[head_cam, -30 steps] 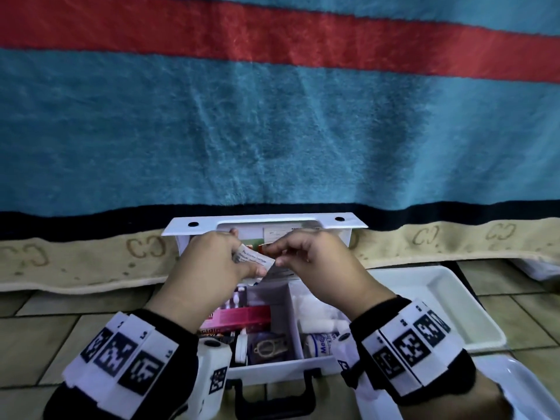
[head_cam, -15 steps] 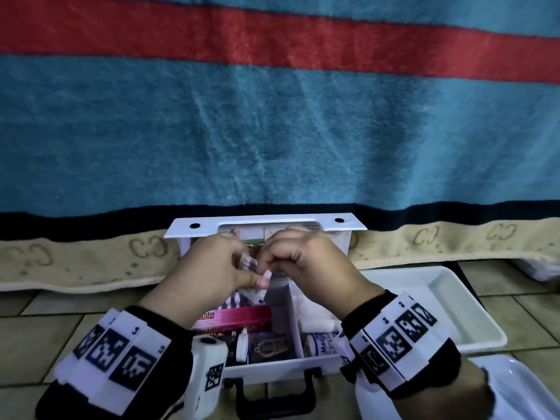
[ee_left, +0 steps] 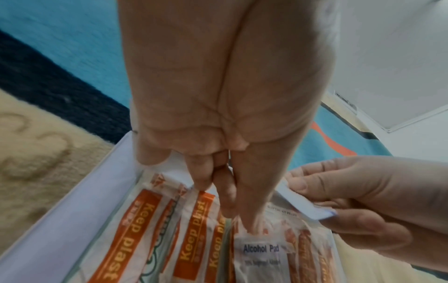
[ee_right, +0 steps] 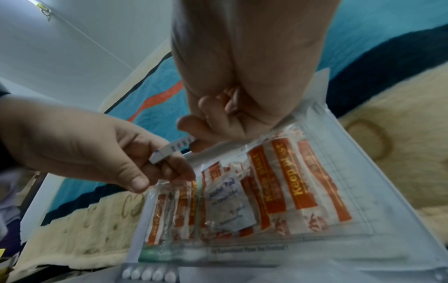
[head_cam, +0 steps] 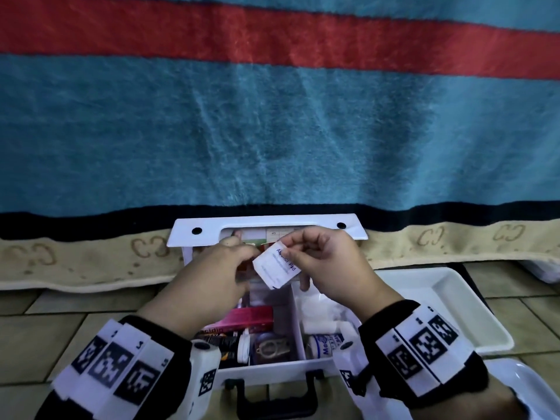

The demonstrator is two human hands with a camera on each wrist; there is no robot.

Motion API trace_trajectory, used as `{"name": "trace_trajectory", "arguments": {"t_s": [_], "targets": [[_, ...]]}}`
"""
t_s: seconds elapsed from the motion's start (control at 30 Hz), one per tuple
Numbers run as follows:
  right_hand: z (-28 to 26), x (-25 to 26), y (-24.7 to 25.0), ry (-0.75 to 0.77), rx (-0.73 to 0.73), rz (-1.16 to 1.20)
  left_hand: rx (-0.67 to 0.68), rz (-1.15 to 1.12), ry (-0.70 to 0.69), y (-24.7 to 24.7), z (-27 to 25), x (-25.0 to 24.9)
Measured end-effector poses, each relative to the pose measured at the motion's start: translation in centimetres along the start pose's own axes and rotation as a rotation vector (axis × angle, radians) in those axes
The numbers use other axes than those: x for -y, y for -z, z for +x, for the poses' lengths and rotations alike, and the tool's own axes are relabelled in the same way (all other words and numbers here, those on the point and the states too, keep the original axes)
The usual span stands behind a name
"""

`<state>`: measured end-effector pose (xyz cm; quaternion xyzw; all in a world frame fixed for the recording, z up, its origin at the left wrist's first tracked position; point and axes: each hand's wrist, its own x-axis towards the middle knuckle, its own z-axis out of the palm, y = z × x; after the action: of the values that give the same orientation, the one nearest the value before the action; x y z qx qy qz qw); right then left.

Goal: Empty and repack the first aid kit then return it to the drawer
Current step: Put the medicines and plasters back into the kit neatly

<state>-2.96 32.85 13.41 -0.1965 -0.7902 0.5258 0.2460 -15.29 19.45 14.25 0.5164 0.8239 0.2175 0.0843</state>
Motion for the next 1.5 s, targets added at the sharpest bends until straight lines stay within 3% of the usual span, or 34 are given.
{"name": "trace_trajectory", "arguments": {"t_s": [0.1,0.2,0.43,0.7,0.93,1.1,1.33,1.5], "targets": [[-0.1,0.1,0.4,-0.026,0.032,-0.058,-0.016,-0.010,-0.008,-0.2,0.1,0.2],[0.2,0.9,1.4,0.080,0.048,-0.183,-0.017,0.010,0.007,-0.3,0.1,0.2],[2.6,1.9,2.6,0.330,-0.145,-0.458,0.006,-0.012,0.035,-0.8,0.1,0.2],[2.3,0.9,3.0,0.455,0.095,-0.877,0.011,-0.043,0.042,-0.7,0.1,0.1],[2.2,1.1,2.9,0.374,0.169,-1.071,0.024,-0.042,0.045,-0.5,0.1,0.0],[2.3,2.0,1.9,0.225,0.190,-1.163,-0.007,0.000,0.066,-0.4,-0.2,-0.7],[1.7,3.7,1.1,0.129,0.154,-1.254,-0.032,0.411,0.096,-2.4,-0.5,-3.3],[1.7,3.7,1.4,0.101,0.155,-1.214,0.010,0.533,0.094,-2.8,-0.1,-3.8]]}}
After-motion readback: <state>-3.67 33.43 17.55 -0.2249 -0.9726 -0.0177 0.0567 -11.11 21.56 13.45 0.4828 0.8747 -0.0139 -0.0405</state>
